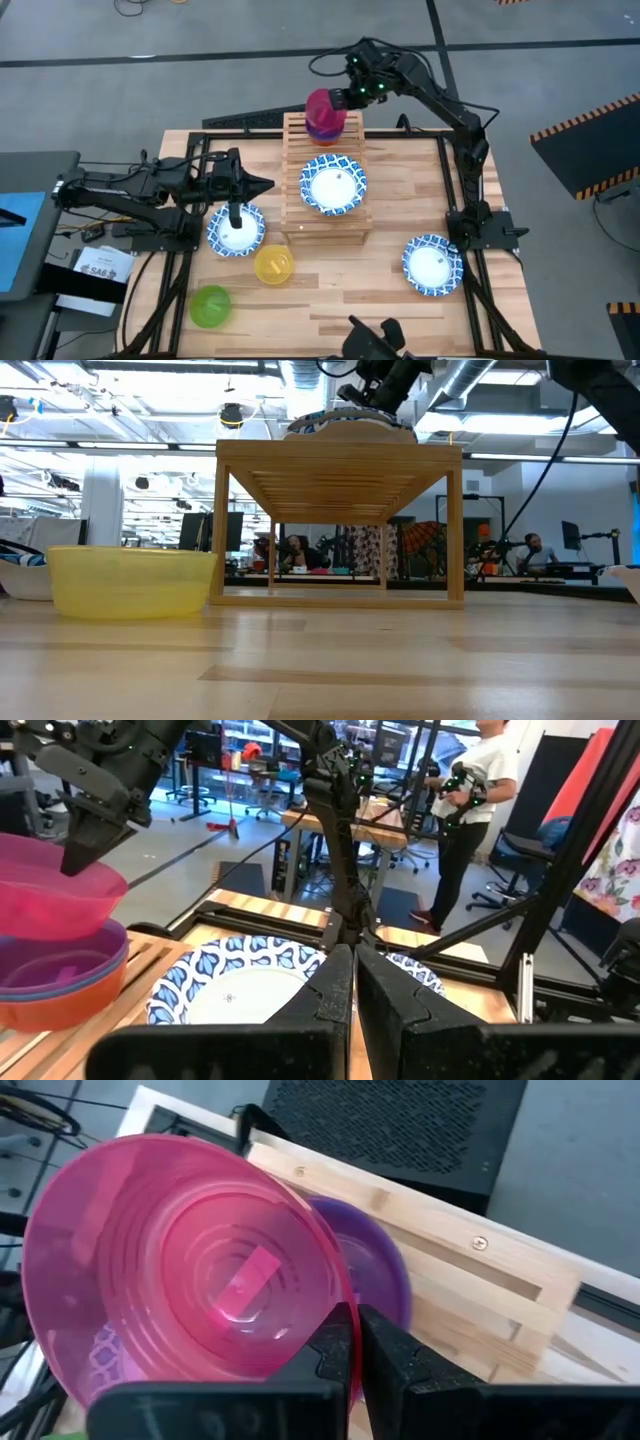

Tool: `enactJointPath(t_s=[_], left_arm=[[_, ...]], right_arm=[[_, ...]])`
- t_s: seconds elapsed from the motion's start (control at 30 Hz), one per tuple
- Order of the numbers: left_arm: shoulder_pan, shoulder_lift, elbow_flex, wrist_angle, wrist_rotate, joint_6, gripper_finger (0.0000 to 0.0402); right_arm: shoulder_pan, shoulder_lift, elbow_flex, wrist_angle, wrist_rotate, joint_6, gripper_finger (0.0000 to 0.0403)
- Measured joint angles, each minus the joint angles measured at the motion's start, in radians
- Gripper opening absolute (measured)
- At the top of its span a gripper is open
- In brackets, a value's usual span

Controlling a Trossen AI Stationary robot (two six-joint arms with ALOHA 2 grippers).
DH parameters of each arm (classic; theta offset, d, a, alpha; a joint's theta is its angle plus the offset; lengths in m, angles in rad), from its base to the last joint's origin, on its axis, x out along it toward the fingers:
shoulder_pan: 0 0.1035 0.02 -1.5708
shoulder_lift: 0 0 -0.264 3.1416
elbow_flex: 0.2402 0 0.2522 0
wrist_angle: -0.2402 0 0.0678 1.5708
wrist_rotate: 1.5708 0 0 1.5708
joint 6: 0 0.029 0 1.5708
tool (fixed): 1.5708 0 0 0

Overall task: Place and stack bowls onto a shelf
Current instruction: Stack the red bowl on top of the violet bowl on the shelf

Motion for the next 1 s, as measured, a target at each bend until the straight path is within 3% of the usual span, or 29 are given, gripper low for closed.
enactJointPath(t_s=[0.2, 0.73, 1.0], left_arm=[[0.000, 0.000, 0.000, 0.000, 0.000, -0.009, 0.0000], [0.000, 0.000, 0.000, 0.000, -0.015, -0.009, 0.0000], [0.000, 0.000, 0.000, -0.001, -0.026, -0.003, 0.0000]], right_arm=[[0.017, 0.027, 0.002, -0.017, 0.027, 0.013, 0.0037], [0.004, 0.079, 0.000, -0.064, -0.023, -0.064, 0.0038], [0.007, 0.078, 0.000, -0.059, -0.026, -0.118, 0.0074]])
